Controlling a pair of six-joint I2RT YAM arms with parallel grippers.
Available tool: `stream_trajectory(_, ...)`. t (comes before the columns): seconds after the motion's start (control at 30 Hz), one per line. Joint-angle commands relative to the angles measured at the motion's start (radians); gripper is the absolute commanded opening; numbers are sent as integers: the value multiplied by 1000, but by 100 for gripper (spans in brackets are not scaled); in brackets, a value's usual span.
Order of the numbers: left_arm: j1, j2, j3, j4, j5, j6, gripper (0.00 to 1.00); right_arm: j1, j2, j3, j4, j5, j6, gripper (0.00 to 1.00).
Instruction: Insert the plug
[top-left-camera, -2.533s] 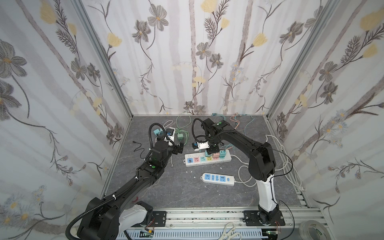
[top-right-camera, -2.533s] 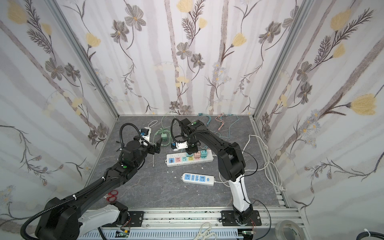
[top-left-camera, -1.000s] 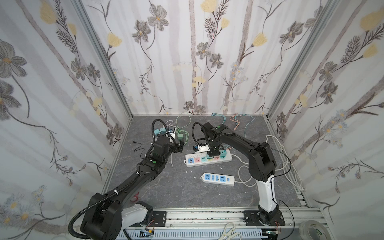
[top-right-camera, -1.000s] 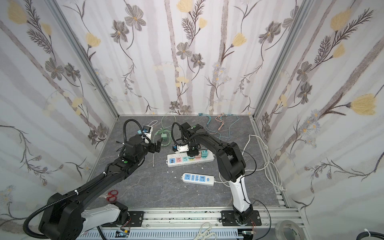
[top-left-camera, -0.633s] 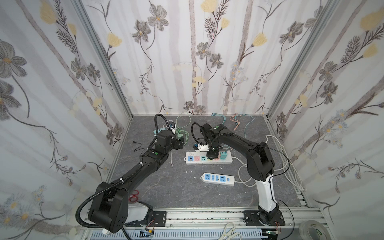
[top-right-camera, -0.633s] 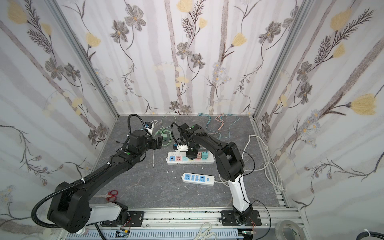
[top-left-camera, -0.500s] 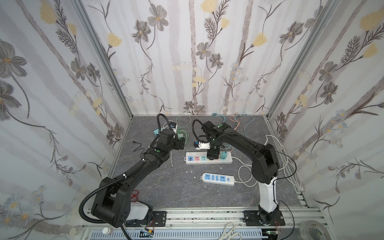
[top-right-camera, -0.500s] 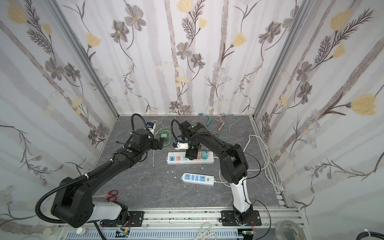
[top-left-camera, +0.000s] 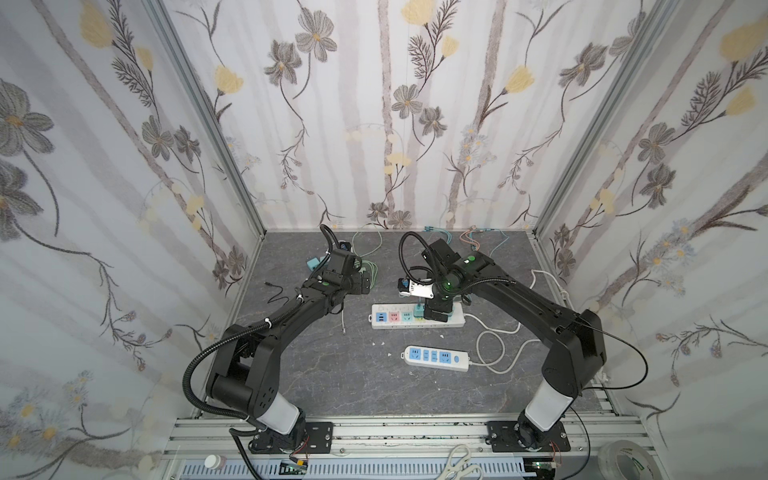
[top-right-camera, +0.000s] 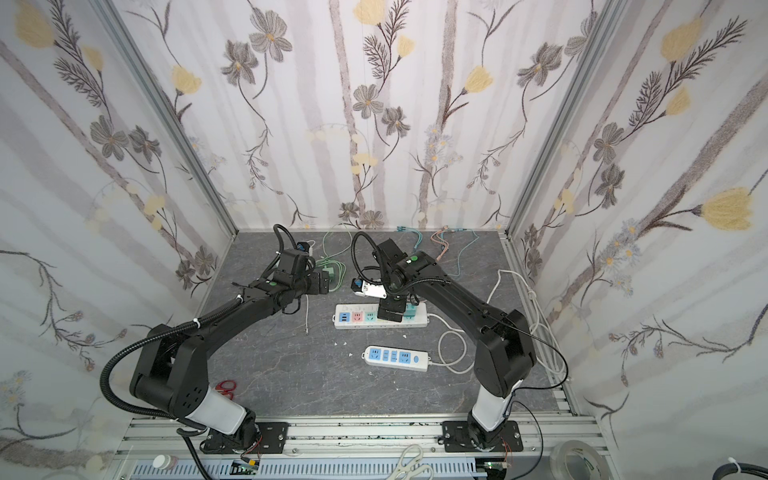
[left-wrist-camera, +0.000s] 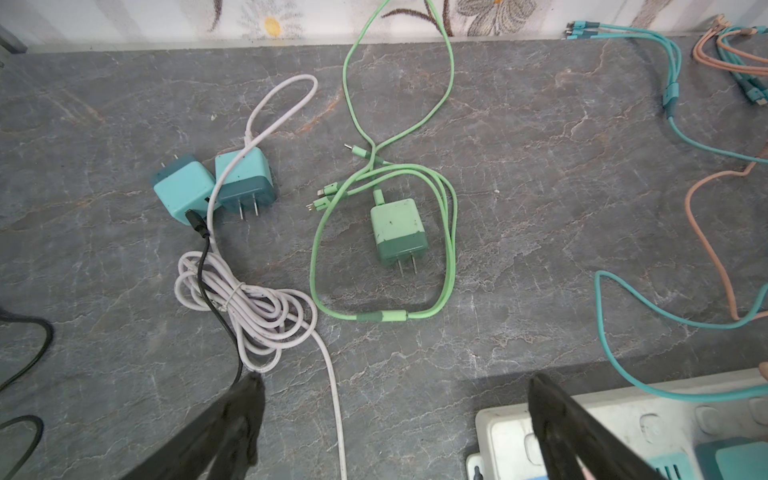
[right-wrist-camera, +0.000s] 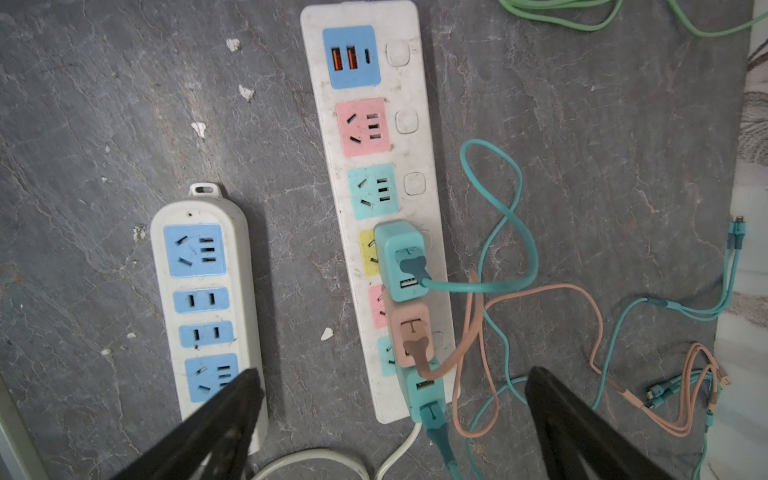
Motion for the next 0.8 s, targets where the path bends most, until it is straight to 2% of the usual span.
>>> stream_trajectory(0.0,21,31,33,-72,-9,-61,100,-14,-94,-84,216,-19,120,99)
stream_trajectory(0.07,40,53,51,-96,25,-69,99,-19,-172,-170,353,-5,200,99)
stream_trajectory(0.13,65,89,86,-140,64,-67,93,-25,-237,-277,534,19,331,99)
stream_trajectory(0.23,96,144,123,-164,86,-59,87,-27,-340,-418,778,113,523,99)
stream_trajectory(0.33,127,202,174,-181,121,-34,80,-32,-408,-514,932,205,689,99)
stream_trajectory(0.4,139,253,230,-209,134,-9,75,-44,-455,-572,1015,209,792,99)
stream_trajectory(0.5,146,339,326,-254,120,33,70,-65,-512,-640,1079,238,951,99)
stream_trajectory(0.63,149,444,449,-282,114,78,68,-94,-558,-659,1029,311,1117,99)
stream_trajectory(0.77,152,533,561,-314,97,106,65,-131,-591,-683,993,276,1148,99)
